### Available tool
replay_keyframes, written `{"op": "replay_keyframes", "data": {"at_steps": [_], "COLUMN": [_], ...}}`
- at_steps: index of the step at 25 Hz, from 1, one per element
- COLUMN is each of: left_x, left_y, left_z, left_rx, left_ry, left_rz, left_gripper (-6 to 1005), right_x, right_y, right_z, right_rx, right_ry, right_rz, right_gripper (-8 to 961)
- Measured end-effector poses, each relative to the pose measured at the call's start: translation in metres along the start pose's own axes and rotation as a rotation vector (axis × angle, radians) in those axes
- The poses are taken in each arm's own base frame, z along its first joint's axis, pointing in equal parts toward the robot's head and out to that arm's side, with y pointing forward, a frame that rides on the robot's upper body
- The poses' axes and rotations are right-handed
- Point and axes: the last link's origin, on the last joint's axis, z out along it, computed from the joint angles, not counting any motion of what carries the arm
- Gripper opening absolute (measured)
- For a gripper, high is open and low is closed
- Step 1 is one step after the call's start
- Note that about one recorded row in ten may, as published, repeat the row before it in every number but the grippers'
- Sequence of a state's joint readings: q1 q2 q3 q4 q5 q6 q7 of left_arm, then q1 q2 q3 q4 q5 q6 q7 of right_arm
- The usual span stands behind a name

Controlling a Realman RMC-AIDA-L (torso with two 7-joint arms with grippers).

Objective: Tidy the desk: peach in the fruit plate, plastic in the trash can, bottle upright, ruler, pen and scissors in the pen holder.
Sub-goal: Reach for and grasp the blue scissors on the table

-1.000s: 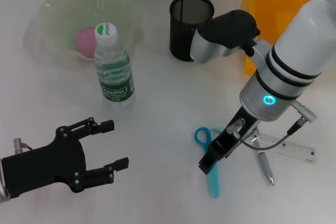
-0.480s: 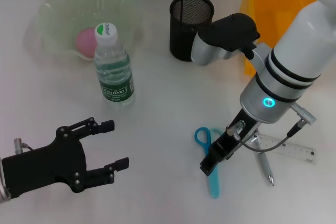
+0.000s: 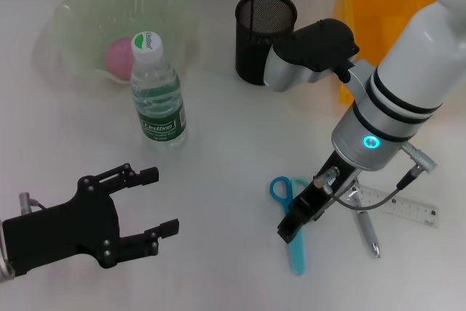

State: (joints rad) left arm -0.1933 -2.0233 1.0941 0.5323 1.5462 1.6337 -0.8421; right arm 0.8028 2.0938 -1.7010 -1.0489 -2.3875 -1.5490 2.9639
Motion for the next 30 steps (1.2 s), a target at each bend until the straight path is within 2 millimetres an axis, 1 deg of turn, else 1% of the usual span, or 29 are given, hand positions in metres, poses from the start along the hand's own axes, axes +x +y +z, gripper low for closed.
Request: {"op": "replay_keyframes", "data": {"at_steps": [16,22,30], "left_x": [-0.0021,-0.0025,-0.0027], "left_y": [0.0006,0.001,0.0011], "left_z": [0.0002,0.0,-0.0005], "left_rx": [0.0,0.001,0.002], "left_ry": [-0.011,-0.011,-0.012], "left_rz": [-0.003,-0.005,-0.005], "left_gripper": [769,767,766], "right_x": [0.0007,0.0,-0.0009], "right_y": [0.0021,0.0023,0.0022], "right_z": [0.0029,0.0028,0.0023], "right_rx": [0.007,0.008,0.008], "right_ry": [0.014,0.015,0.013], "right_rz": [-0.015,-0.016,-0.016], "right_gripper": [636,595,513]}}
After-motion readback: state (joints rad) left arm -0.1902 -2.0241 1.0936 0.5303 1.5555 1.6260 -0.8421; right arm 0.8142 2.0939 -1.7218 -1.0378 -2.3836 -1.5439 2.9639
